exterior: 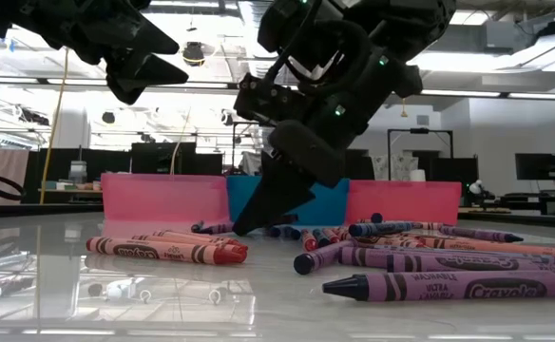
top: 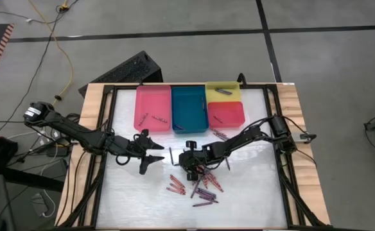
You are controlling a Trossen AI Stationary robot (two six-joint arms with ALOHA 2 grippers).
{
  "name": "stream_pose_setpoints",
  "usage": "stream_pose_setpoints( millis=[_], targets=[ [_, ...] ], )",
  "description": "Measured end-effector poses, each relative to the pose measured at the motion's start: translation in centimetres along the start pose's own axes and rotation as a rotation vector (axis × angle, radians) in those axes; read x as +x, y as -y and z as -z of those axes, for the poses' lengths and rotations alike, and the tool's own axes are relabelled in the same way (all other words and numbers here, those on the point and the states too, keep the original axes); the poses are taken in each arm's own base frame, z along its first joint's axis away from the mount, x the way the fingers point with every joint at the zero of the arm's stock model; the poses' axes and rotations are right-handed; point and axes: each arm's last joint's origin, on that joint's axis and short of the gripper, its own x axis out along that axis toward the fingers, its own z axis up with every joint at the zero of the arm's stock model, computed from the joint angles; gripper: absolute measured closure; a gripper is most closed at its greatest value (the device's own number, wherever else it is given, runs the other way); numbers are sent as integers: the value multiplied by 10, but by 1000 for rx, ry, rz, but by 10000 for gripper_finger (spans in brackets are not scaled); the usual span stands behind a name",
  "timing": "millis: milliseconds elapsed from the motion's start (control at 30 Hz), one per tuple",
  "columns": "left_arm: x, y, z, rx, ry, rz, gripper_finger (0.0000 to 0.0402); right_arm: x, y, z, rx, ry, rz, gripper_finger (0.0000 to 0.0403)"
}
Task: Sort crayons
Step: Put the violet crayon into the blue bin
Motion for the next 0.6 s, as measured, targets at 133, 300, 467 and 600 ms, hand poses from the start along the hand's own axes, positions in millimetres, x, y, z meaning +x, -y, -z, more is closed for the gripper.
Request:
stream_pose_setpoints(
  millis=[133,300,467,600],
  targets=[
    [0,0,0,-11,-3,5,198,0,0,0,4,-1,0,346],
    [0,0,0,-11,-3,5,198,0,0,0,4,-2,2,393],
    [0,0,0,-6,-3,4,198,-1,0,-5,8,2,2,389],
    [0,0,0,7,-3,0,198,-5,2,-16,-7,37,5,390]
  ],
)
